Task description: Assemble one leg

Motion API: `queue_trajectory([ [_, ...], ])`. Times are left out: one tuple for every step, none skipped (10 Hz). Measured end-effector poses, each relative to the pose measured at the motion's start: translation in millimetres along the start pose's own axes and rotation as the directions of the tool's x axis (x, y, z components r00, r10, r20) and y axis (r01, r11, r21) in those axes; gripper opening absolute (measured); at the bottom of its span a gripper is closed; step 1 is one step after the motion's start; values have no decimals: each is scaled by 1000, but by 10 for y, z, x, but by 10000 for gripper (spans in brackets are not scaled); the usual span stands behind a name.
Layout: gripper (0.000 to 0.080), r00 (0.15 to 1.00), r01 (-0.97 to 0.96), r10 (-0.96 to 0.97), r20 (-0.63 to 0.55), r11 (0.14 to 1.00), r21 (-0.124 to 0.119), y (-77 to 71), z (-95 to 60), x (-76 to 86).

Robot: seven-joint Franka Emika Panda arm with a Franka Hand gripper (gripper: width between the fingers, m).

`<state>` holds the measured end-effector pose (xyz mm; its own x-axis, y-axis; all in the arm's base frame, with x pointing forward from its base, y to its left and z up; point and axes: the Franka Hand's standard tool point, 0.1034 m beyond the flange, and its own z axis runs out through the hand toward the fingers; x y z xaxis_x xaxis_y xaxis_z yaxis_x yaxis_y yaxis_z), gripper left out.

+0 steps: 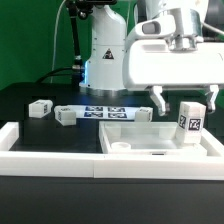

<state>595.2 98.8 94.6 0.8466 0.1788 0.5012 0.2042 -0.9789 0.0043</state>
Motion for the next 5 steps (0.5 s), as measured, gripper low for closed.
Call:
queue_trajectory([
  [649,1000,1,-1,-1,1000,1,-7,-19,29],
  [649,1000,0,0,1,1000,1,-4,-9,14],
  [649,1000,0,-1,15,1000,5,-14,-3,2],
  [649,999,-2,1,42,1000,13,-16,13,9],
  [649,999,5,-6,48,1000,9,49,40,26],
])
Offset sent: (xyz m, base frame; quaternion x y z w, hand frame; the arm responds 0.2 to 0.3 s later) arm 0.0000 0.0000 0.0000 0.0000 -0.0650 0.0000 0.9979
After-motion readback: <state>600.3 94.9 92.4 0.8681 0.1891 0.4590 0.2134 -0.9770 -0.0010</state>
